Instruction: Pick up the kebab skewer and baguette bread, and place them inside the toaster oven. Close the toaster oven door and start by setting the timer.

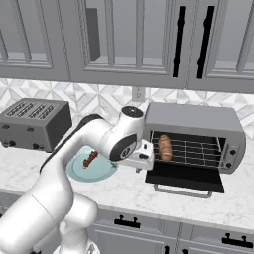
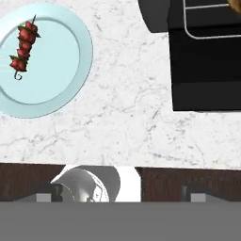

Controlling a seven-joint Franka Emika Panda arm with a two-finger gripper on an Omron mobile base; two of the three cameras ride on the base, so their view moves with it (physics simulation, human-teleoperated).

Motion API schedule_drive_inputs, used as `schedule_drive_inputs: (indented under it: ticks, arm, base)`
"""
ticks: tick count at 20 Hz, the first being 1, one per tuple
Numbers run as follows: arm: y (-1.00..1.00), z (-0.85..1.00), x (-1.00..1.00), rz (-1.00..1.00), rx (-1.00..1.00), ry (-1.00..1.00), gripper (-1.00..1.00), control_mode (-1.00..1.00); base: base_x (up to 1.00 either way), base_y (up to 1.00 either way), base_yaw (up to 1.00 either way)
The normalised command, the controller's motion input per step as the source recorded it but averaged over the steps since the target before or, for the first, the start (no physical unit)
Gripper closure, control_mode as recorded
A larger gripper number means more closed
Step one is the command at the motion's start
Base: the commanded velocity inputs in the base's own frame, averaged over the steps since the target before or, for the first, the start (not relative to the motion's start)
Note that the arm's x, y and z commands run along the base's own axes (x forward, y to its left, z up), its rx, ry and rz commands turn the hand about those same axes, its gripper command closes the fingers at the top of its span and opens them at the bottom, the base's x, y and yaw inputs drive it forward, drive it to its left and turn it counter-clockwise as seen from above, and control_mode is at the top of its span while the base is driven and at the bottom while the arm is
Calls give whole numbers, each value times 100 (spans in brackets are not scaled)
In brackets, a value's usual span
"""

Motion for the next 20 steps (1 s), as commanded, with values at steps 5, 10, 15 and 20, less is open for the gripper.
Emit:
schedule_drive_inputs:
  ticks: [5, 10, 15, 20]
  arm:
    - [100, 0, 9, -5, -6, 0, -100, -100]
    - [100, 0, 42, 0, -1, 0, -100, -100]
    - [100, -2, 49, 0, 0, 0, -100, -100]
    - [60, -18, 51, 0, 0, 3, -100, -100]
  base:
    - [0, 0, 0]
    - [0, 0, 0]
    - [0, 0, 0]
    - [0, 0, 0]
